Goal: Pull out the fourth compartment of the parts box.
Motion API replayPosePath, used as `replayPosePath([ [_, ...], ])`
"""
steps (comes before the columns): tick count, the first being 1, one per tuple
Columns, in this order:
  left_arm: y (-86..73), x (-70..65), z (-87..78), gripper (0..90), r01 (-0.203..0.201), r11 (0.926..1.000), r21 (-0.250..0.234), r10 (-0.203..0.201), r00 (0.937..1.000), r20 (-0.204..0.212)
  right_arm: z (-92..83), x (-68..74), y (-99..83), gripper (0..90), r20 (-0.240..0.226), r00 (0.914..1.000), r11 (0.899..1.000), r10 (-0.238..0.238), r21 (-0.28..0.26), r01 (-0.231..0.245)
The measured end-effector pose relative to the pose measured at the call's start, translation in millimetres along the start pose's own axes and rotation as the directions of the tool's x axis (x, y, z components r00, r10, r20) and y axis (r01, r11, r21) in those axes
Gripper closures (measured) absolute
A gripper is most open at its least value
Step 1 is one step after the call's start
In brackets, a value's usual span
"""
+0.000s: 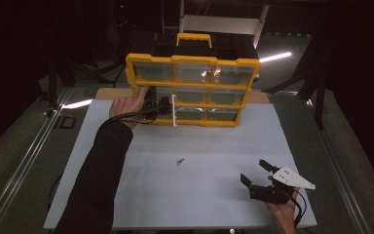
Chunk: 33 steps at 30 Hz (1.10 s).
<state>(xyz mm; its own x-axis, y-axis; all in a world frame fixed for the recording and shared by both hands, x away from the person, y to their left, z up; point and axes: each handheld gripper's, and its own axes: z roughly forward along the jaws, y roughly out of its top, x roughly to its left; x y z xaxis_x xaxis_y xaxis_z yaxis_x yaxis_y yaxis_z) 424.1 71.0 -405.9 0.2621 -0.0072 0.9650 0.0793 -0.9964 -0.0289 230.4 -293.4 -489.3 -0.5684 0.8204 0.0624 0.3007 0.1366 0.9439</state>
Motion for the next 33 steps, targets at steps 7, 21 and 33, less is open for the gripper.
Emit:
replayPosePath([
  [7, -1.2, -0.8, -8.2, 77.2, -0.012, 0.9999, 0.0, 0.012, 0.9999, 0.004, 0.0, 0.4, 0.0, 10.0, -0.001, 1.0, 1.0, 0.001, 0.002, -0.001],
  [21, -4.9, -2.7, -23.8, 77.2, -0.03, 0.9995, -0.01, 0.03, 0.9995, 0.009, 0.3, 0.6, -0.3, 10.0, -0.002, 1.0, 1.0, -0.001, 0.004, 0.001],
  [33, -7.9, -8.7, -42.3, 77.2, -0.034, 0.999, -0.03, 0.034, 0.9994, -0.002, 0.3, 1.2, -0.2, 10.0, -0.003, 1.0, 1.0, -0.001, 0.004, 0.001],
])
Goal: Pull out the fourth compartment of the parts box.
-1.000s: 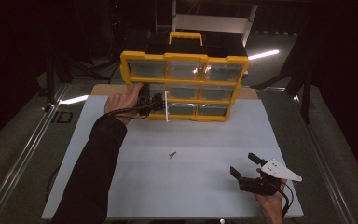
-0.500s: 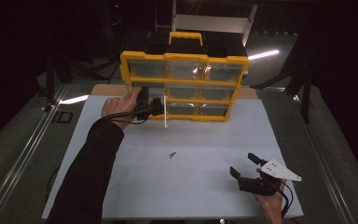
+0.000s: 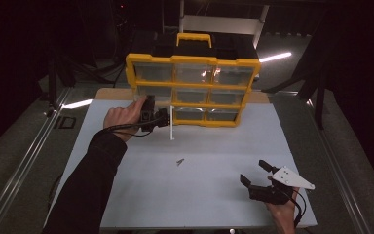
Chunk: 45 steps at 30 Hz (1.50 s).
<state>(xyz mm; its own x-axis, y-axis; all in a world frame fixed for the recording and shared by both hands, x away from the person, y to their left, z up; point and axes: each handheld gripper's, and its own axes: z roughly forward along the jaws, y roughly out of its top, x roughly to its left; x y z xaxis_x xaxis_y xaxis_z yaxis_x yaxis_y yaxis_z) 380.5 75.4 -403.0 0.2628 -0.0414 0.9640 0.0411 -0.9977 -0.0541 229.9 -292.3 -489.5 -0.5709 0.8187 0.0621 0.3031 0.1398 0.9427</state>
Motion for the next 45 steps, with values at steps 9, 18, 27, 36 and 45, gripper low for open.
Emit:
replayPosePath([
  [9, -1.4, -3.9, -11.6, 77.2, -0.007, 1.0, -0.001, 0.007, 1.0, -0.003, 0.1, 0.2, -0.1, 10.0, 0.0, 1.0, 1.0, 0.0, 0.001, 0.0],
  [18, -1.9, -6.2, -23.2, 77.3, -0.007, 1.0, -0.006, 0.007, 0.9999, -0.01, 0.8, 0.7, -0.2, 10.0, -0.001, 1.0, 1.0, -0.003, 0.003, 0.003],
  [27, -1.2, -9.4, -29.3, 77.2, -0.009, 0.9999, -0.007, 0.008, 0.9999, -0.012, 1.1, 0.5, -0.4, 10.0, -0.001, 1.0, 1.0, -0.004, 0.004, 0.004],
  [36, -2.0, -12.2, -35.1, 77.0, -0.007, 0.9999, -0.011, 0.007, 0.9999, -0.011, 1.0, 0.6, -0.5, 10.0, -0.001, 1.0, 1.0, -0.004, 0.005, 0.004],
  [45, -2.8, -17.8, -36.6, 76.3, -0.006, 0.9999, -0.016, 0.006, 0.9999, -0.009, 1.3, 0.9, -0.5, 10.0, -0.002, 1.0, 1.0, -0.006, 0.005, 0.006],
])
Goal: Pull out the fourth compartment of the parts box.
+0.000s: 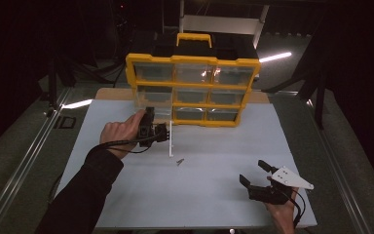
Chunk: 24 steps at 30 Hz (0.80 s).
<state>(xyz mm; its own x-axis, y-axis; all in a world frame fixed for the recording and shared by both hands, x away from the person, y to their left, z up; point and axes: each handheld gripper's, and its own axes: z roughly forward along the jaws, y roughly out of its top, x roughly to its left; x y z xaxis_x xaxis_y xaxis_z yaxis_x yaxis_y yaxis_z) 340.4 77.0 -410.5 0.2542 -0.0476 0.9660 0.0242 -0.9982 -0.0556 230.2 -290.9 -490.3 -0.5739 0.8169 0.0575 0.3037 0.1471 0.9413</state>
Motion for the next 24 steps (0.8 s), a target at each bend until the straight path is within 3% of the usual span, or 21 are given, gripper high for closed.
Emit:
replayPosePath([
  [24, -0.5, -2.3, -5.0, 75.4, -0.003, 1.0, 0.007, 0.003, 1.0, -0.003, -0.1, 0.2, 0.1, 10.0, 0.001, 1.0, 1.0, 0.0, 0.0, 0.0],
])
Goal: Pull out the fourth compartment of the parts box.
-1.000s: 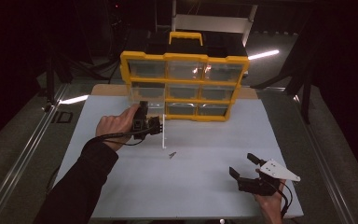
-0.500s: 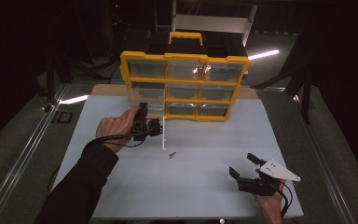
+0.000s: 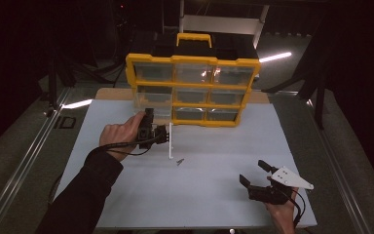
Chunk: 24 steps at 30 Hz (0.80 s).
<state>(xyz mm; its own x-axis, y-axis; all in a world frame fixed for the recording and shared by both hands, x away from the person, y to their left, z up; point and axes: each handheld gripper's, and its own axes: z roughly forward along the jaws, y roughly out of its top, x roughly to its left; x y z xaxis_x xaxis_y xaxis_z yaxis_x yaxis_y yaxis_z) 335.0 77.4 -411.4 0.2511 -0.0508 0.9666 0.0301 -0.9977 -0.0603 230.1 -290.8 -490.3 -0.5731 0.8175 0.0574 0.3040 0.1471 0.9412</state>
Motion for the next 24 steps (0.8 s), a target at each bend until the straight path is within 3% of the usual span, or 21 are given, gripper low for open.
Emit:
replayPosePath([
  [9, 2.2, -4.7, -15.0, 70.9, 0.017, 0.999, -0.042, -0.016, 0.9999, 0.004, 0.1, 0.1, 0.0, 10.0, 0.0, 1.0, 1.0, -0.001, -0.001, 0.001],
  [16, 0.2, -9.6, -20.1, 66.0, 0.037, 0.9981, -0.05, -0.035, 0.9982, 0.05, 0.1, 0.2, 0.0, 10.0, 0.0, 1.0, 1.0, 0.0, 0.0, 0.0],
  [20, -5.1, -11.5, -22.6, 62.5, 0.112, 0.9927, -0.046, -0.106, 0.989, 0.102, -0.1, -0.1, 0.0, 10.0, 0.001, 1.0, 1.0, -0.001, 0.0, 0.001],
  [21, -7.6, -12.3, -23.4, 61.5, 0.137, 0.9895, -0.045, -0.131, 0.984, 0.122, -0.2, -0.2, 0.0, 10.0, 0.0, 1.0, 1.0, -0.001, -0.001, 0.001],
  [22, -7.6, -12.3, -23.4, 59.7, 0.137, 0.9895, -0.045, -0.131, 0.984, 0.122, -0.2, -0.2, 0.0, 10.0, 0.0, 1.0, 1.0, -0.001, -0.001, 0.001],
  [24, -12.1, -14.2, -24.6, 57.1, 0.176, 0.9835, -0.043, -0.168, 0.9745, 0.149, -0.1, 0.1, 0.0, 10.0, 0.0, 1.0, 1.0, 0.0, -0.001, 0.0],
])
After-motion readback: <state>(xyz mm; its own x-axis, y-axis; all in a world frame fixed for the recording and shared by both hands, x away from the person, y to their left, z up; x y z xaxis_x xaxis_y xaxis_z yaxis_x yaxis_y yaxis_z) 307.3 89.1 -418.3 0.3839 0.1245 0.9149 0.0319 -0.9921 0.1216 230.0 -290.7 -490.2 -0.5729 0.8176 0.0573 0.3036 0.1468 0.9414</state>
